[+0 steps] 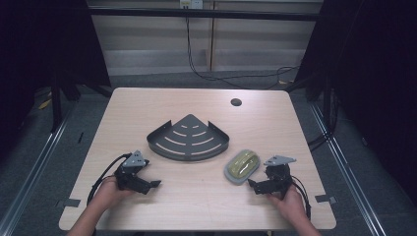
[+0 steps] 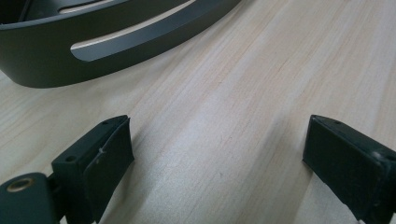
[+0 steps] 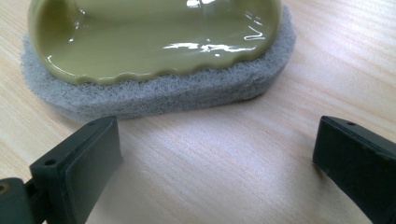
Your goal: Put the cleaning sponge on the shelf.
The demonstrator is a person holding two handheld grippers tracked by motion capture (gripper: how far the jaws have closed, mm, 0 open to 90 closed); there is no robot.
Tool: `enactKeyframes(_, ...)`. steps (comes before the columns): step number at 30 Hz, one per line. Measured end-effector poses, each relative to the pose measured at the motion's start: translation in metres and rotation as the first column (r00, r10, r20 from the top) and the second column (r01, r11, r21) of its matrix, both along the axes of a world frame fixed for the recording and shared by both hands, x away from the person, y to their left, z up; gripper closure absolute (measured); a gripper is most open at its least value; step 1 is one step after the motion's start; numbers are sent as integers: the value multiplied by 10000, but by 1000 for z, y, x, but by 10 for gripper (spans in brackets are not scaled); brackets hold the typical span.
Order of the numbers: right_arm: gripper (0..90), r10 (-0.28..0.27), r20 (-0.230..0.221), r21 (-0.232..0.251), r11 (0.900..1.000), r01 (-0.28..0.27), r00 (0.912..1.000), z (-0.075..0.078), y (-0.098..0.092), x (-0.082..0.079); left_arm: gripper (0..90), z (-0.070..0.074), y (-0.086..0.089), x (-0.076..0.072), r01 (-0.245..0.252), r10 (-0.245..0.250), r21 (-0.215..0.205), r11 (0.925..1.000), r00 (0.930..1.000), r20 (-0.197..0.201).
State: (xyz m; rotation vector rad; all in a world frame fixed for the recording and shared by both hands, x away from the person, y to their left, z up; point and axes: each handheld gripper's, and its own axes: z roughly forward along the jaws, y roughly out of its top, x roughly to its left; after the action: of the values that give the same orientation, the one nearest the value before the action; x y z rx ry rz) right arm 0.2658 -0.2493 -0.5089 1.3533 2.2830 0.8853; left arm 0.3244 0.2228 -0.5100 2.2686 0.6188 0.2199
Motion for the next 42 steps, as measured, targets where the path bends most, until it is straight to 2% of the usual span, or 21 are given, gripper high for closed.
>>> enactKeyframes(4,9,-142,-402,-270,9995,131,9991,4,2,2,78,0,0,0,-1,1,-1,10000,10000,1)
enactKeyframes(5,40,-260,-794,-407,9989,228,9965,7,4,5,78,0,0,0,-1,1,1,10000,10000,0)
enactKeyframes(6,73,-347,-911,-487,9984,303,9952,9,4,5,78,0,0,0,-4,4,-11,10000,10000,15)
enactKeyframes(8,161,-232,-1248,-307,9993,195,9919,15,3,6,78,0,0,0,-5,5,-2,10000,10000,1)
enactKeyframes(9,167,-105,-1560,-98,9999,90,9877,19,3,7,78,0,0,0,-2,2,-10,10000,10000,14)
enactKeyframes(10,170,-128,-1724,-195,9998,96,9849,23,4,7,78,0,0,0,0,0,-9,10000,10000,15)
enactKeyframes(11,170,-195,-1740,-424,9990,123,9845,26,5,8,78,0,0,0,-5,5,-3,10000,10000,-1)
enactKeyframes(13,204,-131,-1806,-454,9990,49,9835,36,8,8,78,0,0,0,3,-3,-5,10000,10000,15)
enactKeyframes(15,214,-98,-1932,-414,9991,19,9811,41,10,9,78,0,0,0,0,0,-10,10000,10000,16)
enactKeyframes(16,223,-267,-2140,-258,9994,217,9765,52,14,12,78,0,0,0,-2,2,3,10000,10000,-1)
enactKeyframes(17,223,-267,-2140,-258,9994,217,9765,52,14,12,78,0,0,0,-2,2,3,10000,10000,-1)
enactKeyframes(18,234,-395,-2444,-104,9992,381,9689,63,18,17,78,0,0,0,-1,1,0,10000,10000,3)
enactKeyframes(19,241,-468,-2551,-46,9989,472,9658,67,20,18,78,0,0,0,8,-8,-8,10000,10000,19)
enactKeyframes(22,244,-757,-3016,-174,9971,739,9504,79,26,26,78,0,0,0,7,-7,-10,10000,10000,17)
enactKeyframes(23,244,-935,-3226,-228,9956,910,9419,83,29,29,78,0,0,0,7,-7,-7,10000,10000,16)
enactKeyframes(25,244,-950,-3273,-328,9955,892,9401,85,31,32,78,0,0,0,4,-4,-2,10000,10000,6)
enactKeyframes(28,248,-1113,-3416,-769,9929,902,9332,95,44,42,78,0,0,0,8,-8,-5,10000,10000,15)
enactKeyframes(32,249,-1342,-3893,-891,9902,1078,9113,95,52,52,78,0,0,0,-4,4,10,10000,10000,13)
enactKeyframes(33,249,-1354,-3915,-950,9898,1064,9101,93,53,55,78,0,0,0,-3,3,5,10000,10000,23)
enactKeyframes(38,249,-1745,-4162,-1131,9837,1395,8924,89,56,65,78,0,0,0,9,-9,1,10000,10000,8)
enactKeyframes(42,249,-1944,-4216,-1114,9805,1621,8857,88,57,69,78,0,0,0,9,-9,-7,10000,10000,15)
